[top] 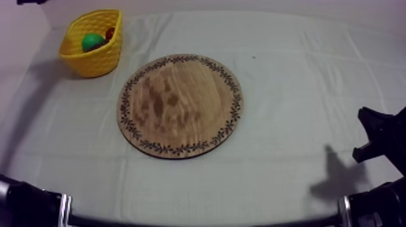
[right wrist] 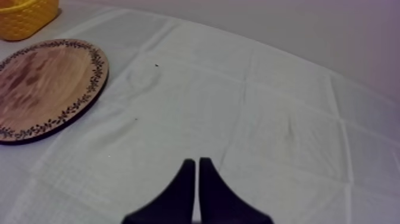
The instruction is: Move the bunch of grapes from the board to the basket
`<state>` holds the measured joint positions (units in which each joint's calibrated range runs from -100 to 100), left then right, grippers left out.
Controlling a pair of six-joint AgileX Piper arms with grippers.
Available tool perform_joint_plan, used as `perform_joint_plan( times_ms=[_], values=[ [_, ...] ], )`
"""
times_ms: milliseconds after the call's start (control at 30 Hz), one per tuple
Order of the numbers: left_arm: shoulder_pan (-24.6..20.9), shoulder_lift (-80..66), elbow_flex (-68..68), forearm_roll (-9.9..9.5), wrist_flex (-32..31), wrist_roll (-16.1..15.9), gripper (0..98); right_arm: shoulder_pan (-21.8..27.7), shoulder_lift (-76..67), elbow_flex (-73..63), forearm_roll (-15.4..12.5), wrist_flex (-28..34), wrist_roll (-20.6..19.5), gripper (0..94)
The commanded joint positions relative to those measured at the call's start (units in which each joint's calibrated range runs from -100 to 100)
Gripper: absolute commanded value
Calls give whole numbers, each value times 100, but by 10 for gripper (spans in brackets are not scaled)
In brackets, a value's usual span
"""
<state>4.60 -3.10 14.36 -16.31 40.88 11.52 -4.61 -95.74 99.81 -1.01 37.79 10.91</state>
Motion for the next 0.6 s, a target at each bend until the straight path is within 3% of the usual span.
perform_joint_plan(
  times_ms=[0,400,567],
  values=[
    [-5,-1077,319,79,66,-149,148,2,-1,-3,1,4,1,4],
    [49,-4155,2564,324,430,-819,115,2,-1,-3,1,4,1,4],
    [32,-5317,3662,329,206,-1013,23,2,-1,-3,1,4,1,4]
  ],
)
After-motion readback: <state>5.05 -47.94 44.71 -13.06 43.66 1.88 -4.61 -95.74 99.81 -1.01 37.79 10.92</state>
